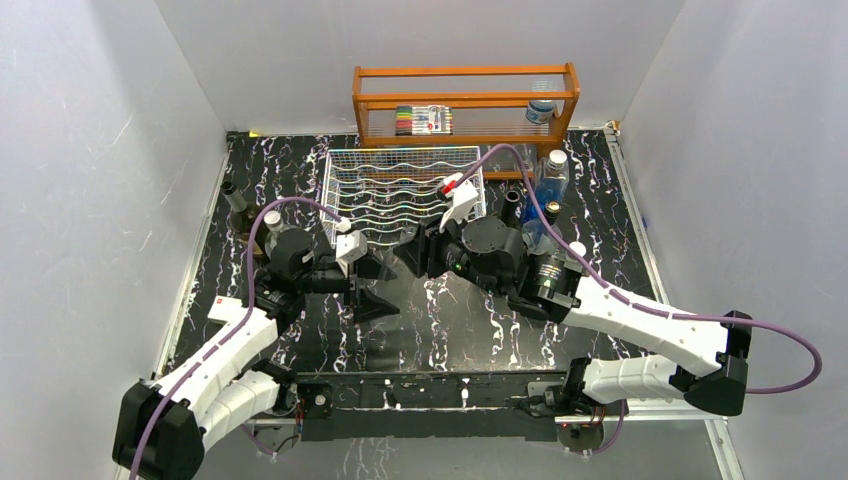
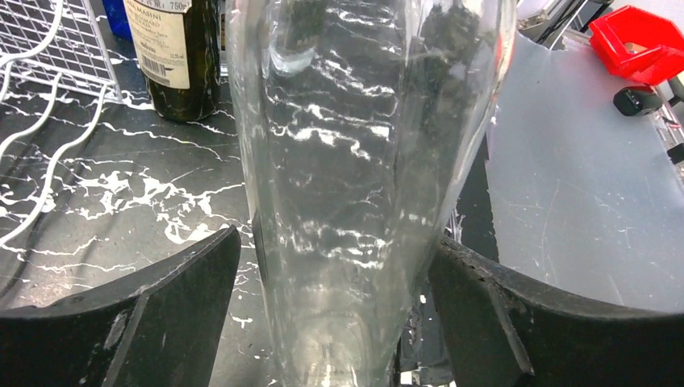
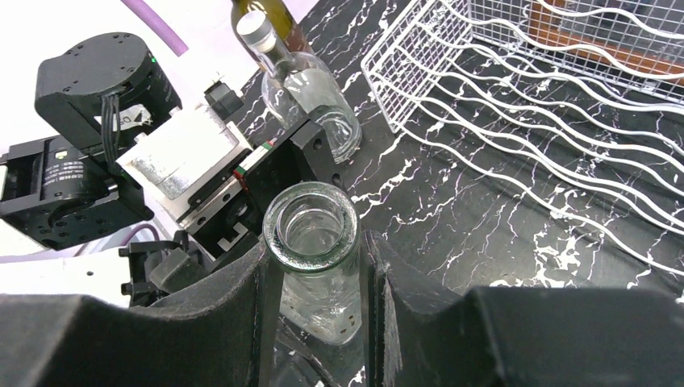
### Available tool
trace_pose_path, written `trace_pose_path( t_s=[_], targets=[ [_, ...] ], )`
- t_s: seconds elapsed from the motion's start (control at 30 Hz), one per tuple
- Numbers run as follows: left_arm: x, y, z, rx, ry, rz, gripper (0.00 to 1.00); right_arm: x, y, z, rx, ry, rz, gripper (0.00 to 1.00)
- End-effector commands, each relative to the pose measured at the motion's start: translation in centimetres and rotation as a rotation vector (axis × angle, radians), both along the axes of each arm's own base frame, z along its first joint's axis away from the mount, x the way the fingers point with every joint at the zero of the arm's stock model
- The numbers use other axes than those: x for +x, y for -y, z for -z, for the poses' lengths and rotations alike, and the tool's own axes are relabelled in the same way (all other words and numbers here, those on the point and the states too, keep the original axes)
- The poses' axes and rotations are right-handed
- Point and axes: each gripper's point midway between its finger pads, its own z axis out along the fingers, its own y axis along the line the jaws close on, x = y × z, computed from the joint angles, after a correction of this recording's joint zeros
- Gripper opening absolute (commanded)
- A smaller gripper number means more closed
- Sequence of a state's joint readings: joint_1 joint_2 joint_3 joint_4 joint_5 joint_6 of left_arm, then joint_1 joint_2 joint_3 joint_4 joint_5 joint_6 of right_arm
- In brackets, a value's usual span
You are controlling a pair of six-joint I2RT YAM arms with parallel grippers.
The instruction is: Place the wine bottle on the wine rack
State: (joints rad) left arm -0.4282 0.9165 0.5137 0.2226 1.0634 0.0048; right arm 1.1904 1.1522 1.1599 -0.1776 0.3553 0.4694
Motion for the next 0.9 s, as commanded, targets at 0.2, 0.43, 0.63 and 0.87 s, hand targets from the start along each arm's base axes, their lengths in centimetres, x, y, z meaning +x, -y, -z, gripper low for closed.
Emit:
trace_pose_path(
  t_s=[0.2,0.43,0.63,0.87],
  targets=[
    [1.9,0.4,-3.2,-0.014,0.26,0.004,0.08,-0.5,0.6,-8.1,0.233,0.054,-0.011,0.28],
    [5.2,-0.4,-4.9,0.06,0.436,-0.118,0.0,-1.1,3.2,-6.2,0.13,0.03,0.008,0.83],
    [8.6,-1.6,-5.8,0.189,0.629,-0.2,0.0,-2.1,6.5,-6.3,0.081,0.002,0.034,0.89],
    [9.6,-2.4,-5.5,0.26,0.799,-0.196,0.0,-2.9,7.9,-6.9,-0.088,-0.025,0.002,0.9]
  ],
)
